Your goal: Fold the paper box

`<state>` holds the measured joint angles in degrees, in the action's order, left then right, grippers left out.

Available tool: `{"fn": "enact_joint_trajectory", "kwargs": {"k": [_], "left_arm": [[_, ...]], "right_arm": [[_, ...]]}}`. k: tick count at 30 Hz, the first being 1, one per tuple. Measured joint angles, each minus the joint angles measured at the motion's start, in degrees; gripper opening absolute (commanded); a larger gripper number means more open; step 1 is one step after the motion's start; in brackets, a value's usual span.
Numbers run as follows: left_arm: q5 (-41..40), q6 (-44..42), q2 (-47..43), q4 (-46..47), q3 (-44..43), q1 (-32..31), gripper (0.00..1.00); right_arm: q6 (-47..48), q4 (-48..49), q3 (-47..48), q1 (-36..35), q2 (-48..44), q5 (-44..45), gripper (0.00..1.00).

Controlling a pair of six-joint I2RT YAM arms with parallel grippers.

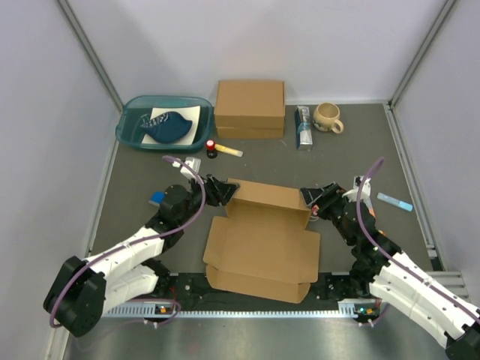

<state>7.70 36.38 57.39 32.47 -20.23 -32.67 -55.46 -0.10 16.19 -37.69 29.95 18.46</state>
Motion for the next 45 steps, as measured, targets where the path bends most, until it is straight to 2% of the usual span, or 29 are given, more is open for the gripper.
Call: {"fn": "enact_joint_trajectory", "kwargs": {"k": [2, 4, 5, 7, 14, 18, 30, 36, 45], "left_arm": [[0.5, -0.04, 0.0, -0.5, -0.26, 0.02, 0.64], [0.72, -0.04, 0.02, -0.74, -0.35, 0.02, 0.57], [0.72, -0.09, 0.02, -0.74, -0.35, 0.02, 0.54], [0.59, -0.11, 0.13, -0.63, -0.35, 0.07, 0.45], [0.37, 0.17, 2.12, 3.02, 0.42, 0.5, 0.42], [0.42, 0.59, 3.69, 5.7, 0.87, 0.74, 0.42], [-0.09, 0.92, 3.41, 5.16, 0.31, 0.76, 0.47], [-4.37, 0.09, 1.05, 2.78, 0.28, 0.72, 0.49], [-12.79, -2.32, 1.4, 2.97, -0.39, 0.98, 0.5]], "right_arm": [[0.76, 0.04, -0.02, 0.04, -0.31, -0.57, 0.62], [1.27, 0.42, -0.07, 0.11, -0.42, -1.01, 0.57], [1.53, 0.7, -0.09, 0.11, -0.46, -1.27, 0.5], [1.97, 1.18, -0.52, 0.26, -0.74, -1.31, 0.43], [2.4, 4.42, -2.51, 0.74, -1.62, -0.87, 0.31], [2.05, 5.2, -3.08, 0.76, -1.9, -0.72, 0.32], [2.51, 5.77, -2.99, 0.76, -1.68, -0.81, 0.51], [5.4, 13.44, -1.64, 0.76, 7.06, -2.29, 0.53], [12.31, 22.97, 5.38, 0.74, 24.28, -3.63, 0.53]]}}
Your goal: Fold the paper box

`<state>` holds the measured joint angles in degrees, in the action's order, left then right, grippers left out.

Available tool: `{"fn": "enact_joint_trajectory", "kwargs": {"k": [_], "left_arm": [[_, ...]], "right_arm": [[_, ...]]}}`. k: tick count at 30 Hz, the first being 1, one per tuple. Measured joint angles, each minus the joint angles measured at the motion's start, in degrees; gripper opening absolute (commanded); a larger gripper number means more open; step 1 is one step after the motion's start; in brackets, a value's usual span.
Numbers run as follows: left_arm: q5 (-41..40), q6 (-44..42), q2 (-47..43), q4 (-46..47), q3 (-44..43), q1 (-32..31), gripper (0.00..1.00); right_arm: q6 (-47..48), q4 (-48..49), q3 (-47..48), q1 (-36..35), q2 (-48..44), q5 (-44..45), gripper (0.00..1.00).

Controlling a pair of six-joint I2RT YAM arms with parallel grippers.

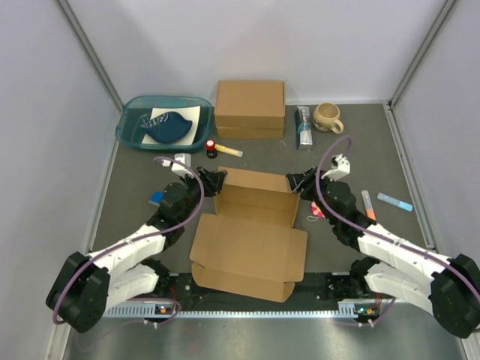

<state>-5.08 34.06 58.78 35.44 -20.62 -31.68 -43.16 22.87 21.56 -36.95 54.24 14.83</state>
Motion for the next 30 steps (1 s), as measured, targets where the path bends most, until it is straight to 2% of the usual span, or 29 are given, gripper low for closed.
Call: {"fn": "enact_joint_trajectory", "kwargs": {"k": [4, 7, 12, 18, 30], "left_arm": [[-1.81, -0.9, 2.25, 1.44, -0.94, 0.55, 0.49], [-1.84, -1.03, 2.1, 1.66, -0.83, 0.7, 0.49], [-0.15, -0.96, -4.74, 0.39, 3.21, 0.68, 0.49], [2.54, -0.59, -13.84, -5.18, 6.32, 0.39, 0.5], [3.98, -0.52, -13.64, -4.31, 7.43, 0.26, 0.49]], "right_arm": [[3.04, 1.86, 2.73, 0.02, 4.61, -0.39, 0.54], [4.11, 3.04, 2.38, 0.02, 4.81, -1.29, 0.54], [4.0, 4.42, -2.54, -0.96, -1.09, -4.66, 0.58], [3.48, 0.61, -6.56, -2.49, -9.73, -6.86, 0.61], [0.59, -2.01, -7.54, -2.71, -12.22, -6.54, 0.61]]}}
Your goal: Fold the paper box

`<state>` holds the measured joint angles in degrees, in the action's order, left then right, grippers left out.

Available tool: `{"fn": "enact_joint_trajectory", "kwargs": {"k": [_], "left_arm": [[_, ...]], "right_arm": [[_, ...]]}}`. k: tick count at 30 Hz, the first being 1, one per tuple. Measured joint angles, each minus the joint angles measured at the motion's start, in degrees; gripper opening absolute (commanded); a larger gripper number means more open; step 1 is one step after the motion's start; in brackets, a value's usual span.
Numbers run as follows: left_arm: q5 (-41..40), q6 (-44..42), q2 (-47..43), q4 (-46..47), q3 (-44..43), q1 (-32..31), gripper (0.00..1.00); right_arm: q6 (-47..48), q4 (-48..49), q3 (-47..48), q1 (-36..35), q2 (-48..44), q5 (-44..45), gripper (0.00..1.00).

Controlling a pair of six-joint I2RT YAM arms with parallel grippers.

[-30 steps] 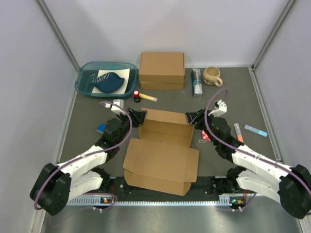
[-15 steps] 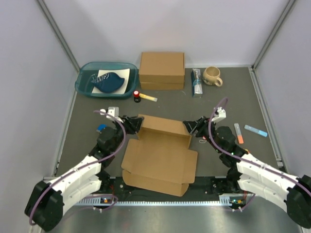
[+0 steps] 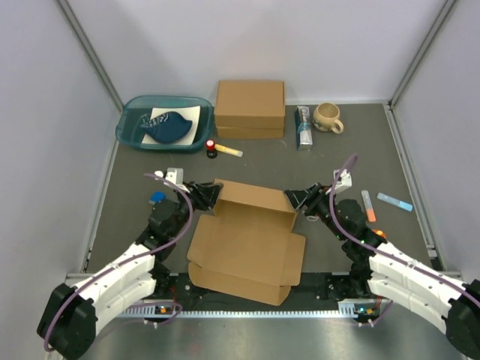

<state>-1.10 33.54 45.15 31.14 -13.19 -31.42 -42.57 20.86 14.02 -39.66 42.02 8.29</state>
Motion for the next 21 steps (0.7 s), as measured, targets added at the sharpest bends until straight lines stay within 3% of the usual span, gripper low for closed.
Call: {"fn": "enact_joint_trajectory", "kwargs": {"k": [10, 14, 21], "left_arm": [[0.66, 0.24, -3.39, 1.09, 2.64, -0.07, 0.49], [-0.42, 0.55, -4.48, -0.44, 2.71, -0.07, 0.63], [-3.78, 0.68, -4.24, -8.33, -1.62, -0.13, 0.68]], "right_arm": [[-3.69, -1.4, -1.09, 0.0, -2.32, -0.39, 0.64], [-4.15, -4.31, 0.37, 0.0, -2.05, 0.04, 0.74], [-1.62, -18.93, 7.65, -0.15, -3.02, 2.27, 0.81]]}}
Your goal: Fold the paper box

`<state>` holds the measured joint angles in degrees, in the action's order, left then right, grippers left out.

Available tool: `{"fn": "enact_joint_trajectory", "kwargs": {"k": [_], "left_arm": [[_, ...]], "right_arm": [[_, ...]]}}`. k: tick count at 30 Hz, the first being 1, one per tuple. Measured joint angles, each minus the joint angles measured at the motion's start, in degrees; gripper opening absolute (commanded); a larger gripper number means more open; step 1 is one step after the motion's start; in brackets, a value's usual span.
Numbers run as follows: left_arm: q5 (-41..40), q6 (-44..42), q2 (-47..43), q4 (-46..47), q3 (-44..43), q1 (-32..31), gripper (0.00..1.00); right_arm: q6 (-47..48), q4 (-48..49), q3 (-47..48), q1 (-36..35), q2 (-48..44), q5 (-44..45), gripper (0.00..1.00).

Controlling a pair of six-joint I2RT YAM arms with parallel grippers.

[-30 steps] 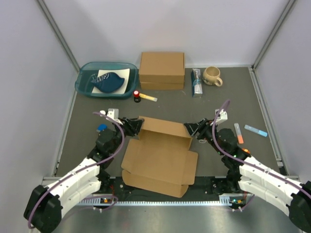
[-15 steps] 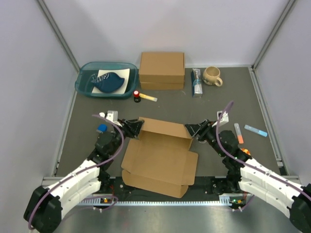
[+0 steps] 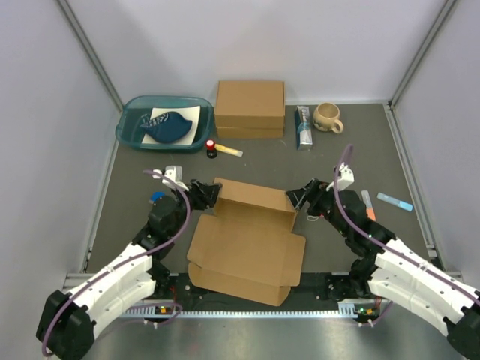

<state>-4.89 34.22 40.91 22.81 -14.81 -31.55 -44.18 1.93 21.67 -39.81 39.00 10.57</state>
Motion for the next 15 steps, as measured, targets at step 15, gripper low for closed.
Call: {"fn": "enact_joint_trajectory", "kwargs": {"k": [15], "left_arm": [[-9.77, -1.9, -0.76, -13.94, -10.27, 0.0, 0.89]], "right_arm": [[13.2, -21.57, 14.97, -0.2, 0.22, 6.67, 0.89]]}}
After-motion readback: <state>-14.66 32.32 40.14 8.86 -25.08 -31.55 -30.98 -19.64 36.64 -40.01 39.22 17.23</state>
